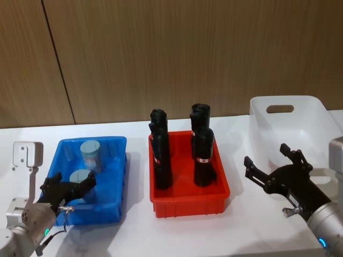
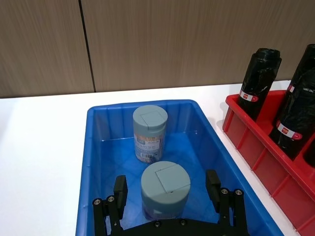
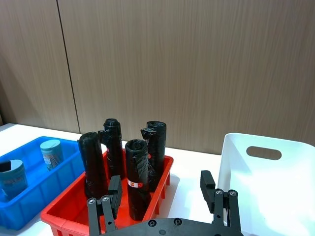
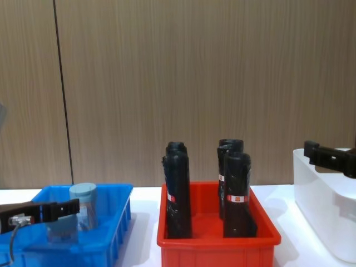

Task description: Pick the cotton swabs from the blue box and place them into the white box.

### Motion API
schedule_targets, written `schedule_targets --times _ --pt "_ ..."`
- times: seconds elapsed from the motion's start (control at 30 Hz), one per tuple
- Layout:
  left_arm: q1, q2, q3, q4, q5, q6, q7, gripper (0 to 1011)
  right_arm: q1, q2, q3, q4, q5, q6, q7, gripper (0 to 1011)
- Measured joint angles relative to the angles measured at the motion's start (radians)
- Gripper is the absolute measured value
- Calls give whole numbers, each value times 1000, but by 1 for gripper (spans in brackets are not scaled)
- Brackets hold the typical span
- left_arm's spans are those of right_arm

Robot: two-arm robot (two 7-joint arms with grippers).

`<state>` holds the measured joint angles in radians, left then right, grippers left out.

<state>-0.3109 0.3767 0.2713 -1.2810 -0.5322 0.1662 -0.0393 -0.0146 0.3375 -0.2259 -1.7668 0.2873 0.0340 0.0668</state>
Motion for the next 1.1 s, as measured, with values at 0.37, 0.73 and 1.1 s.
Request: schedule_targets --times 0.37,0.73,1.1 --pt "-26 -14 2 58 14 -10 -36 1004 0 0 0 0 0 0 0 1002" --pt "-57 -27 2 116 29 -23 -68 1004 0 0 0 0 0 0 0 1001" --pt "-84 -40 3 167 39 -32 -98 809 0 0 0 0 0 0 0 1001"
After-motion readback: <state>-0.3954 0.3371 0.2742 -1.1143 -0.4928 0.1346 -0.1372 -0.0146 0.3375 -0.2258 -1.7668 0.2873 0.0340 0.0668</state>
